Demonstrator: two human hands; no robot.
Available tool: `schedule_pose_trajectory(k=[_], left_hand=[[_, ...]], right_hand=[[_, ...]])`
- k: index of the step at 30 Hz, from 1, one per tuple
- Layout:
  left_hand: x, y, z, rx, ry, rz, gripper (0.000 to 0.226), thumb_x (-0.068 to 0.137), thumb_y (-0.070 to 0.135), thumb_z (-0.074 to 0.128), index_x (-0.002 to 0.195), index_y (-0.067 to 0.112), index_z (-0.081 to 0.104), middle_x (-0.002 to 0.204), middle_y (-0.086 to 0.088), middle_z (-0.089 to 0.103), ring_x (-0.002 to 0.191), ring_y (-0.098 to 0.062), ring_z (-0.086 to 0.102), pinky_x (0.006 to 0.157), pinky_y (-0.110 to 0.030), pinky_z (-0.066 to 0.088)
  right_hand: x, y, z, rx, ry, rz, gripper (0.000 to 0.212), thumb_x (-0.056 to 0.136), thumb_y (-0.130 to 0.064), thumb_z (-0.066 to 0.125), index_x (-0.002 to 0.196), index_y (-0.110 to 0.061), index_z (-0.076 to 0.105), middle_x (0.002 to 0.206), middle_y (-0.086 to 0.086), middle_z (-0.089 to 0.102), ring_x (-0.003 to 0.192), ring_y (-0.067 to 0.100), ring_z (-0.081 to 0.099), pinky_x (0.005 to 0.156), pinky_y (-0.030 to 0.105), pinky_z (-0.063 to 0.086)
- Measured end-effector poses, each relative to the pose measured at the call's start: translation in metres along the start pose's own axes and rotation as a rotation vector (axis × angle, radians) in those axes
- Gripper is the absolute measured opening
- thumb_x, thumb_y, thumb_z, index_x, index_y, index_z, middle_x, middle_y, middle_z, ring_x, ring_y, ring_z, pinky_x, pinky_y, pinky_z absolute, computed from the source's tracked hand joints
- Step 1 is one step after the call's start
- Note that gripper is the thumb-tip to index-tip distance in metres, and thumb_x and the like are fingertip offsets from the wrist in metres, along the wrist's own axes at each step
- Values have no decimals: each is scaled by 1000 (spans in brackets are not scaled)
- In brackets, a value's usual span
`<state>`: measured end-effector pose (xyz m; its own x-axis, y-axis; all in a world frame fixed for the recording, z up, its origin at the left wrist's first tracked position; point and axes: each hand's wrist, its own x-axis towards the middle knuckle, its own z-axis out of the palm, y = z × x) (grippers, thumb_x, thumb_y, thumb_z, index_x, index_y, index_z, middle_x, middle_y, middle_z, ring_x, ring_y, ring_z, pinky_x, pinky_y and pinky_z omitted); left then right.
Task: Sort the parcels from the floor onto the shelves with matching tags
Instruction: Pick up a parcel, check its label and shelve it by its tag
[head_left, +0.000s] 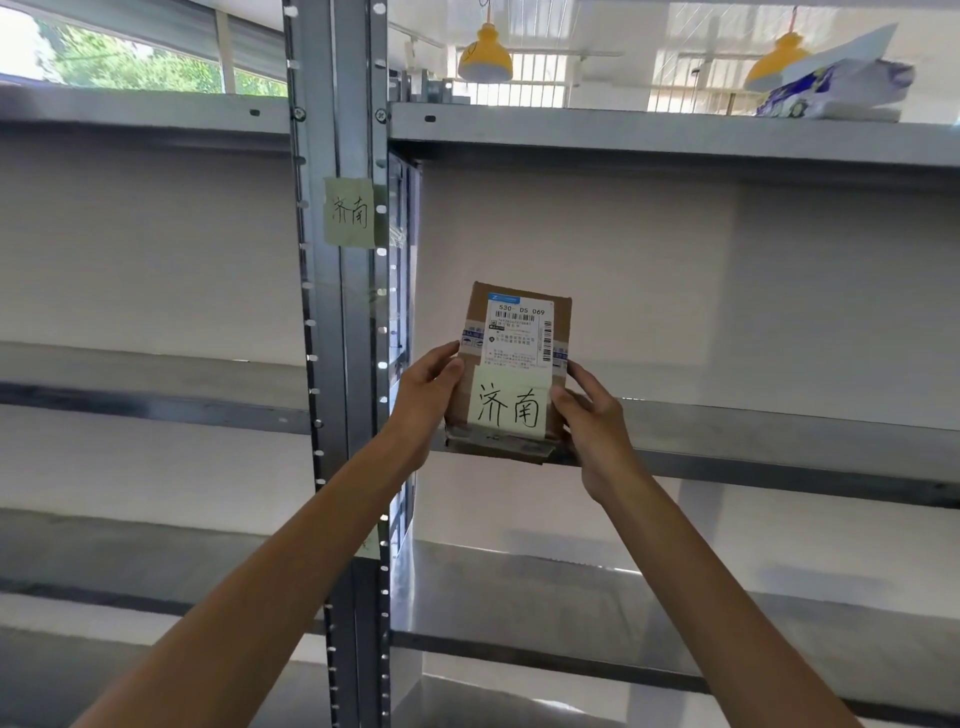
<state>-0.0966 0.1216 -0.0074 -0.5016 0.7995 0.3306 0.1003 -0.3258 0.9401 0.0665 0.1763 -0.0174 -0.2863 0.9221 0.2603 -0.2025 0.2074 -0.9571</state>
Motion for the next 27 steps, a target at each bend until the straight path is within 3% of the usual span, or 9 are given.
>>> schedule_pose_trajectory(k=[4,8,10,13,16,19,22,27], left_hand=[[22,-4,2,27,61,-51,30,98,20,43,124,21,55,90,6,63,77,-4,62,57,-15,52],[47,-6,1,96,83,-176,32,98,22,41,127,16,53,101,-5,64,89,-19,62,73,-28,52],[60,-7,-5,90,78,-283,29,96,22,43,121,14,54,101,-8,66,87,-21,62,73,-31,52],[79,-13,-16,92,77,-411,19,92,26,51,103,12,57,83,-7,66,76,-20,61,79,-37,53],[94,-21,-23,92,93,-416,17,92,26,52,83,13,58,74,-6,66,64,-19,62,56,-26,54],[105,-30,-26,69,116,-384,18,92,23,50,82,11,58,62,-4,68,46,-13,64,36,-17,46],[115,-39,-25,90,138,-351,19,96,21,43,89,10,58,69,-4,66,40,-7,63,33,-14,43],[126,-46,-21,161,151,-330,25,97,24,38,103,11,58,78,-4,65,61,-15,63,36,-18,46]], right_hand=[[22,8,5,-22,-6,33,35,95,-19,52,128,-31,50,82,-12,68,72,1,66,56,19,56],[47,10,13,-3,-17,149,26,95,-24,50,120,-20,56,90,0,70,80,14,67,72,32,55],[59,10,19,-12,-24,208,25,95,-21,47,117,-15,56,92,3,69,79,18,66,66,30,54],[74,13,26,-71,-78,259,22,93,-20,44,108,-13,59,87,3,68,76,18,65,56,26,54],[89,22,33,-107,-128,266,26,92,-19,45,106,-10,65,90,6,72,76,18,67,62,26,53],[99,32,42,-110,-129,252,27,93,-19,43,108,-12,65,95,4,72,79,15,67,60,24,54],[108,39,50,-113,-137,226,28,95,-20,43,116,-15,61,93,-1,69,78,10,64,56,21,49],[118,44,56,-118,-186,206,29,98,-23,41,121,-16,57,98,-4,67,81,4,62,47,11,47]])
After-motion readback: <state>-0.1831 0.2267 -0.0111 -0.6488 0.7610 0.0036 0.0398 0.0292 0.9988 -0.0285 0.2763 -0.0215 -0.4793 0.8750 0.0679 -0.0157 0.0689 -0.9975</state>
